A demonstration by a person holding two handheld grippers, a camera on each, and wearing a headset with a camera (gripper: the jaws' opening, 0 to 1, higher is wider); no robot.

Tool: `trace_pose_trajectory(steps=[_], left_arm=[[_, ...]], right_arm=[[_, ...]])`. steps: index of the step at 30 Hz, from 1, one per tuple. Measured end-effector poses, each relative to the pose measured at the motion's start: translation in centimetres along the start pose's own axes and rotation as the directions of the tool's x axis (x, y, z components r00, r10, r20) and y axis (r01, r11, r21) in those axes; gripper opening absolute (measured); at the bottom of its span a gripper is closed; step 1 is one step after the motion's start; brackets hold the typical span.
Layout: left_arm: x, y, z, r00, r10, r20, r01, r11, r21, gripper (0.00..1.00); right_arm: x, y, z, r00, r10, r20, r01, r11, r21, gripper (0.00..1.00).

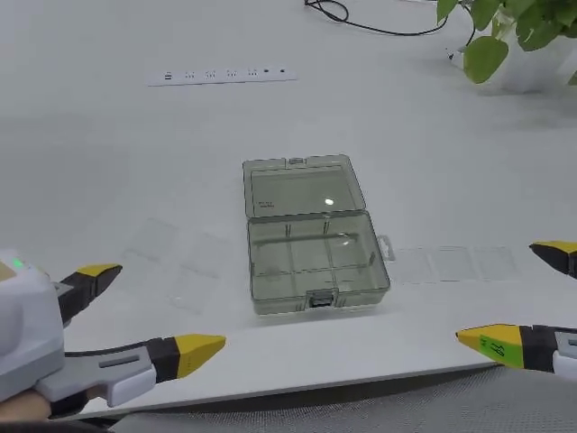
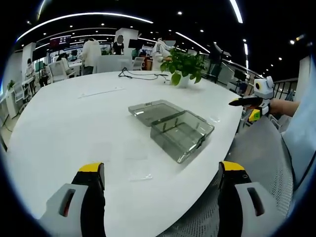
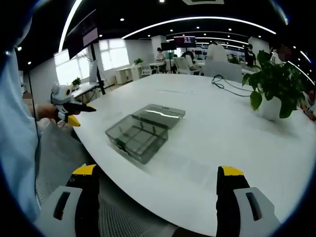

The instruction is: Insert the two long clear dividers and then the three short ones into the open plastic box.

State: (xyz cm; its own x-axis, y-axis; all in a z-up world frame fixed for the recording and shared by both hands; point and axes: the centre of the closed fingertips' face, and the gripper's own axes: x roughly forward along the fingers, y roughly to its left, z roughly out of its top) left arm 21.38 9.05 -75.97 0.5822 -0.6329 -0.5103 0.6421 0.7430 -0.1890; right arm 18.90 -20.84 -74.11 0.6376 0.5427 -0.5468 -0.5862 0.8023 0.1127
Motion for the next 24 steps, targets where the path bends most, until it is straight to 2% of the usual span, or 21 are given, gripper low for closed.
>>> trace_pose_trajectory(steps=[9, 24], left_arm=[[-0.02, 0.14, 0.3, 0.9999, 0.002, 0.01, -0.002, 1.0, -0.007, 0.97], [-0.08, 0.69, -0.27, 0.9998, 0.005, -0.019, -0.005, 1.0, 0.004, 0.97]], right_arm=[[-0.07, -0.01, 0.01, 1.0, -0.001, -0.001, 0.001, 1.0, 0.0, 1.0], [0.07, 0.25, -0.17, 0.9997, 0.016, -0.016, -0.016, 1.0, -0.004, 1.0]])
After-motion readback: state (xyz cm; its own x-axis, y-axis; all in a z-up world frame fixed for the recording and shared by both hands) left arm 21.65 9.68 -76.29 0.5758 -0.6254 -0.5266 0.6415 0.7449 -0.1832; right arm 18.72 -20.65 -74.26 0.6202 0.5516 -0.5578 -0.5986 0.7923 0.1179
